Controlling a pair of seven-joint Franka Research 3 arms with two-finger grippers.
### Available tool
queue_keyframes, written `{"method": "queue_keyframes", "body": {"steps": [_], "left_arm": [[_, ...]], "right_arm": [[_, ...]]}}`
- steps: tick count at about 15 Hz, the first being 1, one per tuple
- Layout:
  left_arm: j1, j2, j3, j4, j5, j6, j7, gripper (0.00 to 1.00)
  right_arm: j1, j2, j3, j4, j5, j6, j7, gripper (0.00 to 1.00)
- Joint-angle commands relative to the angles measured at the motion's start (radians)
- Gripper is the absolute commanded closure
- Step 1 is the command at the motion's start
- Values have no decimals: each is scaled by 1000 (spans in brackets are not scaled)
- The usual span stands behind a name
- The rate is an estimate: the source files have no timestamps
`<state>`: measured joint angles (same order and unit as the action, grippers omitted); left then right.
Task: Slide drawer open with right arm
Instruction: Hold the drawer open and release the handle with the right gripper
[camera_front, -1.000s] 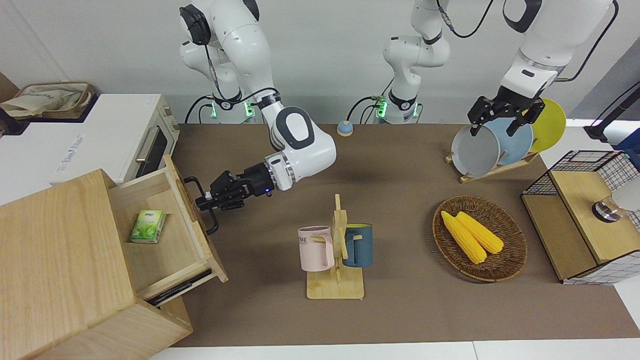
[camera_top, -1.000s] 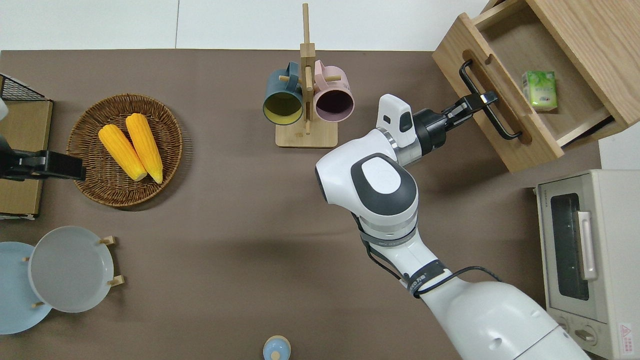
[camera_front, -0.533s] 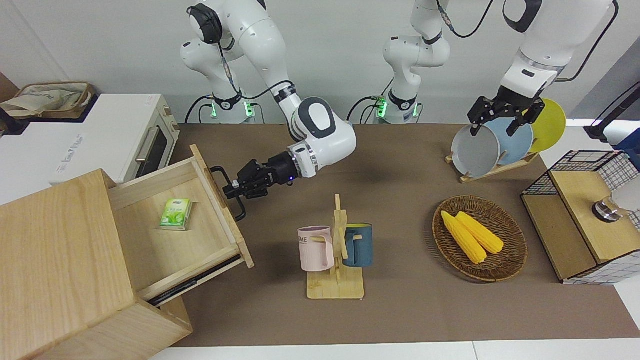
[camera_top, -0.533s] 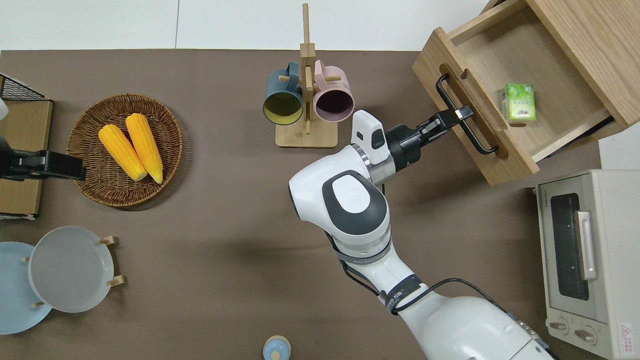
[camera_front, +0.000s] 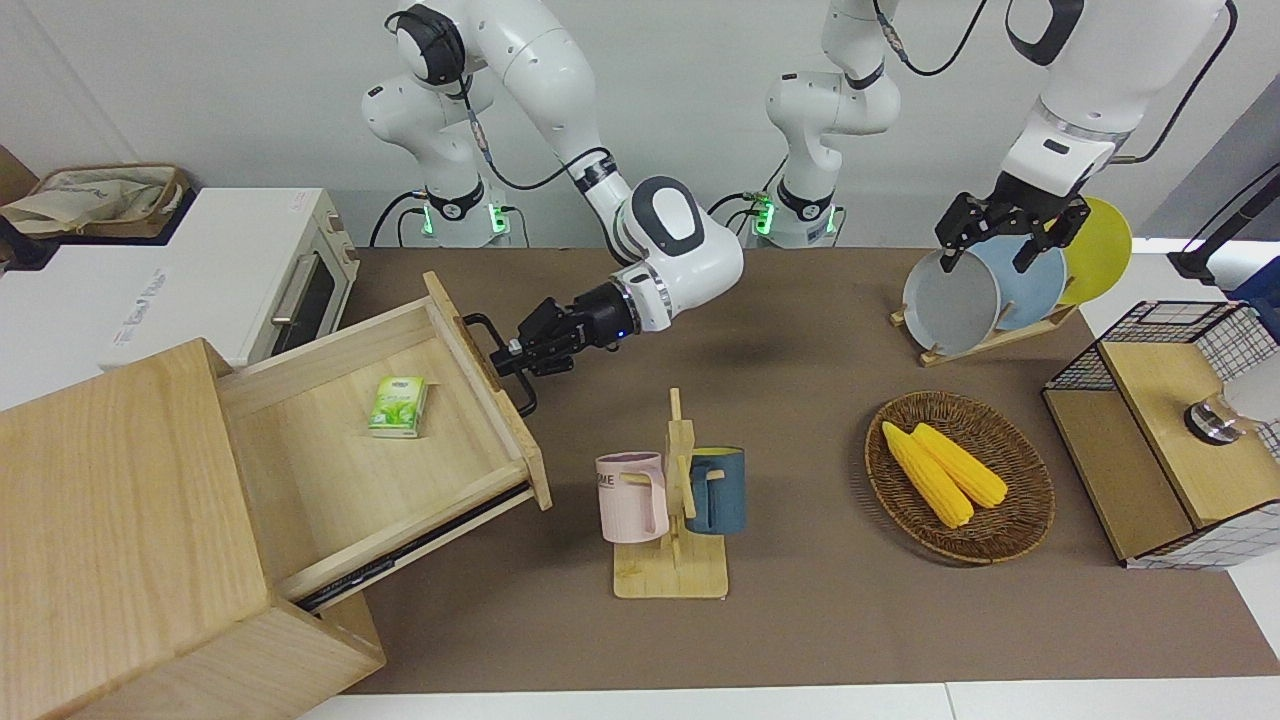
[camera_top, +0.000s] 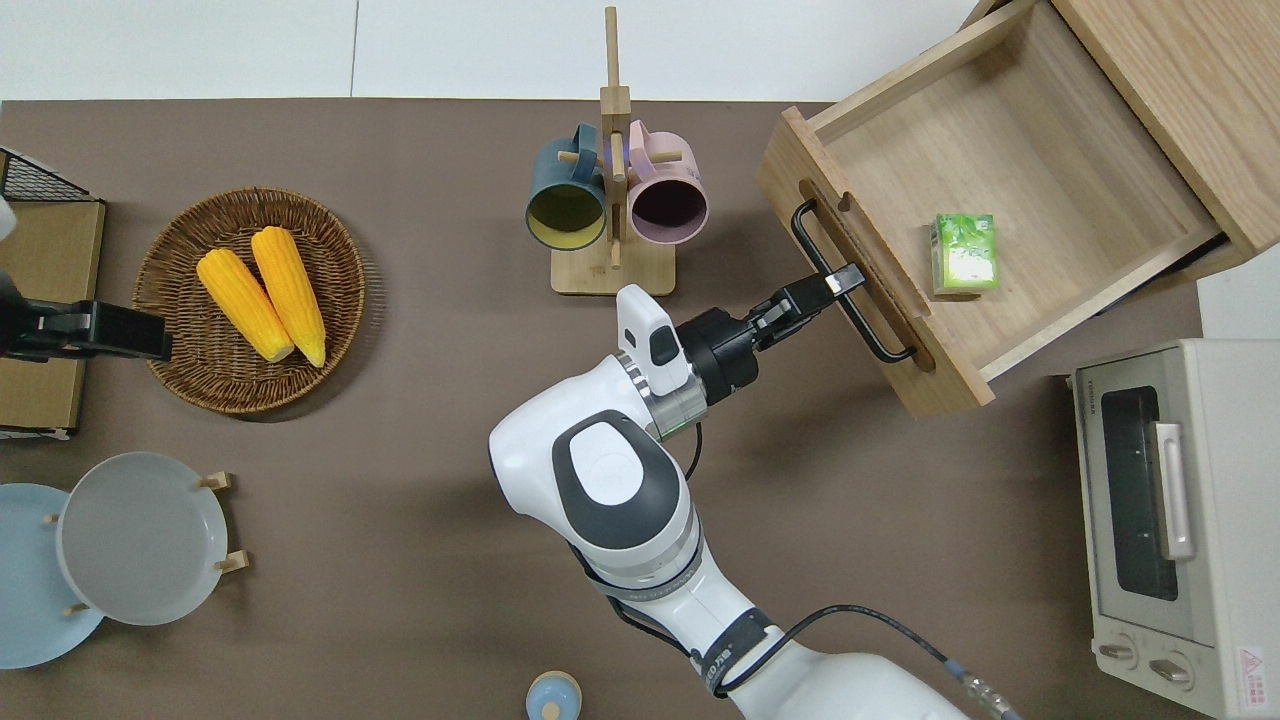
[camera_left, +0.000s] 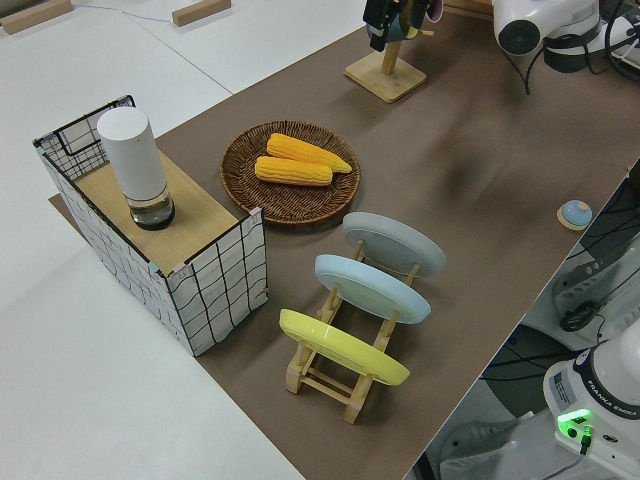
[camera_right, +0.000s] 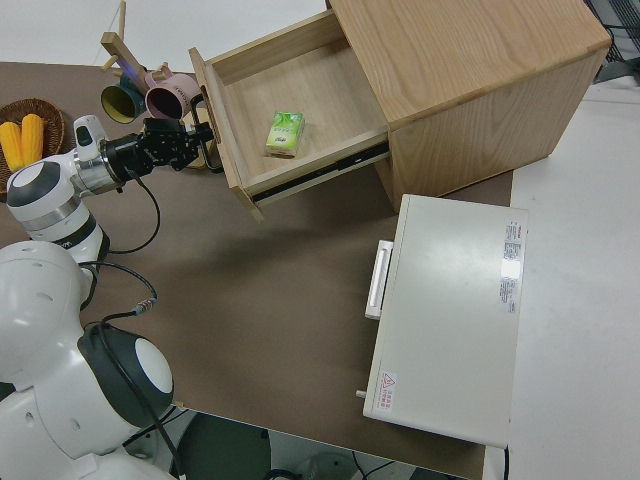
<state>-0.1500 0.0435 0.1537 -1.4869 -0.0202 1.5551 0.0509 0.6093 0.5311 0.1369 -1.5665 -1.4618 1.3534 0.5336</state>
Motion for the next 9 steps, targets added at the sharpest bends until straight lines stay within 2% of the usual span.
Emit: {"method": "queue_keyframes", "body": {"steps": [1, 6, 9], "left_arm": [[-17, 13, 17, 20, 12, 0, 7, 2], [-17, 13, 17, 20, 12, 0, 7, 2], [-17, 13, 17, 20, 12, 0, 7, 2]], "right_arm": [[14, -3, 3, 5, 38, -30, -24, 1000], [10, 0, 3, 5, 37, -28, -21, 999], [9, 12, 3, 5, 34, -20, -9, 946]]}}
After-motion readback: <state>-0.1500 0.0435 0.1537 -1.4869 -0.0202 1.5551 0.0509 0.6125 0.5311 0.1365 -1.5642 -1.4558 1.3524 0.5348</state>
